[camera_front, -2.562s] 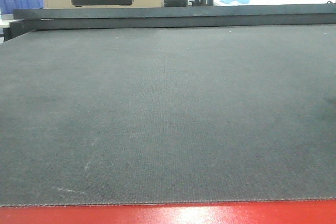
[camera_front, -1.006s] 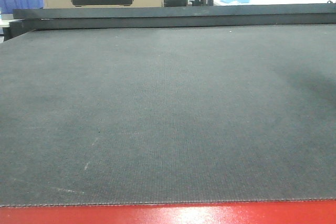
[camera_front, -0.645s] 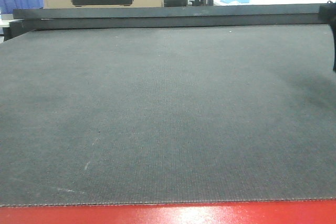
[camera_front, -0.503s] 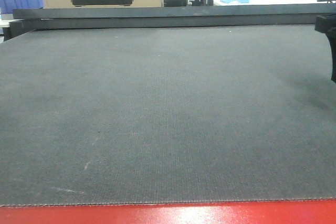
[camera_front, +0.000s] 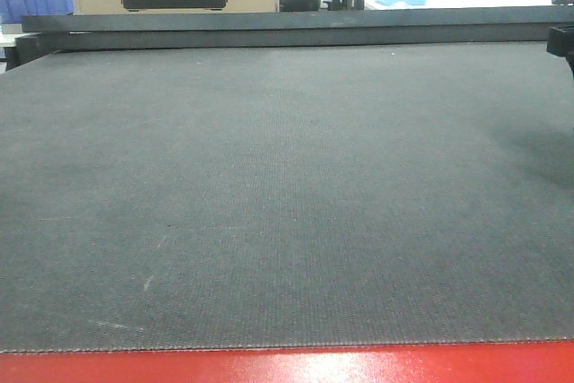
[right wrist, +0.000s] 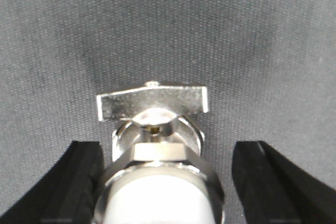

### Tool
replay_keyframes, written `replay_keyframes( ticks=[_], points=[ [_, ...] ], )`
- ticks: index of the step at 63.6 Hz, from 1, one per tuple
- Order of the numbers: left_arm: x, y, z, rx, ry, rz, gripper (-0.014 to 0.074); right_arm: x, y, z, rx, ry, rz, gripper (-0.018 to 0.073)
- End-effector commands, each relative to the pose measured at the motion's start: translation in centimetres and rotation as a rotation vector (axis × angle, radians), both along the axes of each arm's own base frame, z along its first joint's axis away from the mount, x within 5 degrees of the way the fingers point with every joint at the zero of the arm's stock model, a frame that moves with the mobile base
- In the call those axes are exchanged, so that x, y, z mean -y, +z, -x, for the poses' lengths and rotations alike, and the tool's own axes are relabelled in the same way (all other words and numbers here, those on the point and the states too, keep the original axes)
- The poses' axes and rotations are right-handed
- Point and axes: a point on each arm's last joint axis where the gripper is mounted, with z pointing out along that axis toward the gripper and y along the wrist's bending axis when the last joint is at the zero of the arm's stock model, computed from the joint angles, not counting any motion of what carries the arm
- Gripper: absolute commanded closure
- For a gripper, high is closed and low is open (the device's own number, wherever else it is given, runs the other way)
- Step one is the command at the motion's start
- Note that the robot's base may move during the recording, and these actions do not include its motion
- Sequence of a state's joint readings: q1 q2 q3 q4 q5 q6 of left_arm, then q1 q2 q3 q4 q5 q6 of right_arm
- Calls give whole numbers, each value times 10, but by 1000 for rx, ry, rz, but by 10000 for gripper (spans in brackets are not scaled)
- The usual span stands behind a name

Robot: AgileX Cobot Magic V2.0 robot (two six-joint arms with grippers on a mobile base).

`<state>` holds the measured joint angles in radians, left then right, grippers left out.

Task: Place valve from conveyor to right shelf box
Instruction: 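Close the right gripper around the white valve body, then lower the open left gripper around the second valve and close it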

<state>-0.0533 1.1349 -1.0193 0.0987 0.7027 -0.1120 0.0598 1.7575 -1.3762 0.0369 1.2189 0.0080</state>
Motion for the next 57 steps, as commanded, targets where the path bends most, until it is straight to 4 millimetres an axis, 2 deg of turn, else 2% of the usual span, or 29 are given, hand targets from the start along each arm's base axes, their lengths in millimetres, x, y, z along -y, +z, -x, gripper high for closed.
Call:
replay_keyframes(
  ticks=[1, 30, 35, 47, 57],
  points=[
    [0, 4, -1, 19, 6, 12, 708, 2, 3, 0, 7, 2, 0, 168],
    [0, 4, -1, 19, 6, 12, 708, 2, 3, 0, 7, 2, 1, 181],
    [0, 4, -1, 19, 6, 12, 708, 2, 3, 0, 7, 2, 0, 277],
    [0, 4, -1, 19, 6, 12, 708, 2, 3, 0, 7, 2, -2, 731],
    [0, 1, -6, -10, 8, 10, 707, 1, 3, 0, 7, 0, -6, 721]
  ],
)
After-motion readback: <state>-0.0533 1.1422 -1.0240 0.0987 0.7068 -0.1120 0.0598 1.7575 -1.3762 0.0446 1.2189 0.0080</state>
